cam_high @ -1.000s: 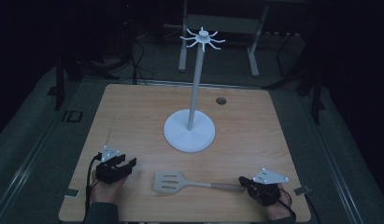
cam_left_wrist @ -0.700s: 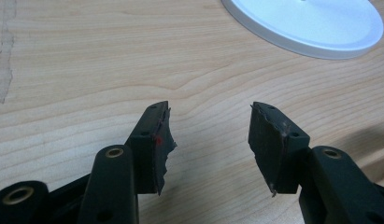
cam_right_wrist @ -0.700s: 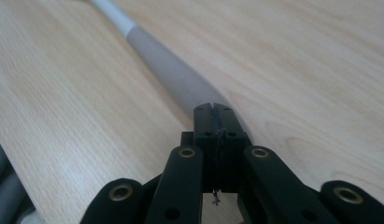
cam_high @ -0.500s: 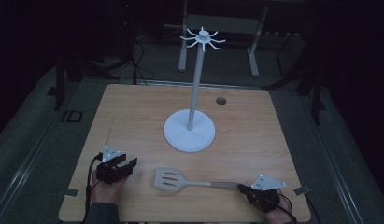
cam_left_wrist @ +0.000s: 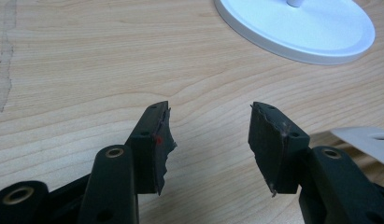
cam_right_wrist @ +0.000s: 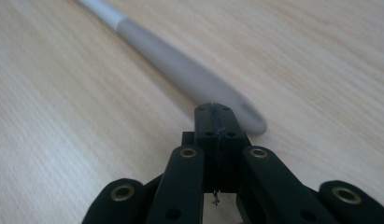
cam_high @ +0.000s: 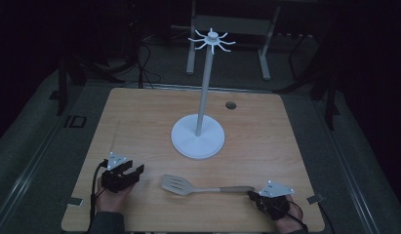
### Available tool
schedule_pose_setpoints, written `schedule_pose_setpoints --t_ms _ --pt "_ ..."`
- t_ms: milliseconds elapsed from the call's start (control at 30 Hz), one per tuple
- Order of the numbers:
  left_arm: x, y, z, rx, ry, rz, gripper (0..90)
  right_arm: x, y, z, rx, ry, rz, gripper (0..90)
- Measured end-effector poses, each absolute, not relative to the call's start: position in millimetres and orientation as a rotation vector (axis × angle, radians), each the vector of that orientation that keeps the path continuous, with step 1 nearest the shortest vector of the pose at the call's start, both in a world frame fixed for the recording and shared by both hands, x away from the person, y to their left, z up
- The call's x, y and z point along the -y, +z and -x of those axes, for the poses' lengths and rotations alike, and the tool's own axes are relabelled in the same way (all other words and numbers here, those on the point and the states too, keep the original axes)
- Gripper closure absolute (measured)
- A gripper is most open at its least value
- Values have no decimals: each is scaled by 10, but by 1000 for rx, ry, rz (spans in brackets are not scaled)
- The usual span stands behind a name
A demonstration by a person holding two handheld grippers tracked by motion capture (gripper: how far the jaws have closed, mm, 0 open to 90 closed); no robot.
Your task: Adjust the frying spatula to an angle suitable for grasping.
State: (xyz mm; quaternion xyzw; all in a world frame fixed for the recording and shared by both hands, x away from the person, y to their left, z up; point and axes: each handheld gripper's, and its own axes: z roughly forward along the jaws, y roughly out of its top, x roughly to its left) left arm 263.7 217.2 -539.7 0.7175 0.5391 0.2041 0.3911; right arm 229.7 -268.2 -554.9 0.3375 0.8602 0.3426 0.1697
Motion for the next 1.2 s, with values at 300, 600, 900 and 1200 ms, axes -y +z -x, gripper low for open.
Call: schedule_pose_setpoints --t_ms 300,600,900,1200 --pt "-2056 -5279 -2634 -1296 486 -1834 481 2613 -5569 -2541 -2410 937 -982 900" --pt "-1811 -5147 -2640 -1224 458 -1899 486 2506 -5592 -2860 -2371 955 -1027 900" --pt "-1534 -5033 -2704 -1164 419 -1930 486 2608 -5575 -3039 -2246 979 -1146 900" --pt "-1148 -4856 -2786 -1053 400 -1998 496 2808 -5527 -3059 -2143 1011 -1230 900"
